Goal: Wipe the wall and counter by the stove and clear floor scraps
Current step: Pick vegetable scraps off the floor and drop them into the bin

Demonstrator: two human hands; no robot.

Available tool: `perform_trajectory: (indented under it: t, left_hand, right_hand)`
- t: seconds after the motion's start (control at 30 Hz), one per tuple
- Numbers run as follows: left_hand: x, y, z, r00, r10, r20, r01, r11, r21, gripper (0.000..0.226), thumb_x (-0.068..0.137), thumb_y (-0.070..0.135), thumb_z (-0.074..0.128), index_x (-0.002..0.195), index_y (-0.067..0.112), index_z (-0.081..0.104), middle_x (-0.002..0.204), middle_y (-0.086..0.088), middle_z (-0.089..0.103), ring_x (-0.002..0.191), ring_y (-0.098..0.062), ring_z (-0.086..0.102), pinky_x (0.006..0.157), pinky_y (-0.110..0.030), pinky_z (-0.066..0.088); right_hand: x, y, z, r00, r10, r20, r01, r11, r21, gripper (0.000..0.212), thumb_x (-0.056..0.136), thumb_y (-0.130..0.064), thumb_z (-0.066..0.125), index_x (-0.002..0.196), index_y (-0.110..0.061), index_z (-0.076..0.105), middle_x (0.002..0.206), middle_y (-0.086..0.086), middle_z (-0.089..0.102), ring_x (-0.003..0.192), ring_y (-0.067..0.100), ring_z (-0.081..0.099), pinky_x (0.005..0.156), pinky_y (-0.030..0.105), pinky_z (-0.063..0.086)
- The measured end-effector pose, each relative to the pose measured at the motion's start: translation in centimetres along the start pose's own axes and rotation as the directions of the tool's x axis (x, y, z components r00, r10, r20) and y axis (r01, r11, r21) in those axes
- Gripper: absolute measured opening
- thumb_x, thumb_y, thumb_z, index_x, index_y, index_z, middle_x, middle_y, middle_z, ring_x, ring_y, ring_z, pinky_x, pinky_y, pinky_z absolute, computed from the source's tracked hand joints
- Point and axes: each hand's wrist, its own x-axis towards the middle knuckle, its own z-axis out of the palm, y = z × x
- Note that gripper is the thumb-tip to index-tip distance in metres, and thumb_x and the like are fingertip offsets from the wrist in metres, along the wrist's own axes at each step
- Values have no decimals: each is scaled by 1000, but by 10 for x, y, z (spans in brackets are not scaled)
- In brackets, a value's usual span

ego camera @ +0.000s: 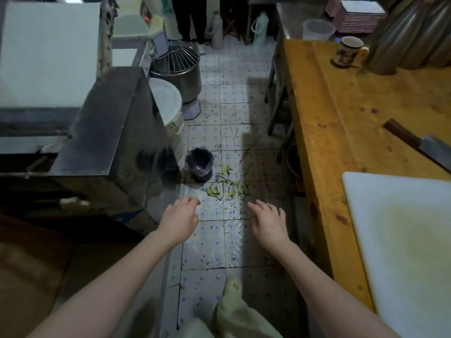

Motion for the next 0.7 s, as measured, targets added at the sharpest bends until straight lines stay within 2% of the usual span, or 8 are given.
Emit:
perform_trajectory:
  t: [0.33,0.7]
  left_hand:
    - [94,3,-13,999,-15,31,16,999,-34,40,93,22,43,132,16,43,129,-8,48,115,-27,48,90,-38,40]
    - [224,-26,-34,999,-5,43,7,999,-54,39,91,18,44,130,14,42,126,-11,49,113,-30,48,89,-41,40]
  right_hand:
    - [89,4,-22,998,-37,43,38,999,-33,53,92,-12,47,142,-28,36,152,0,32,142,23,21,116,50,11]
    - [221,3,-34,996,8,83,0,995,-101,51,92,-13,48,141,-26,39,152,4,31,142,27,21,115,52,13]
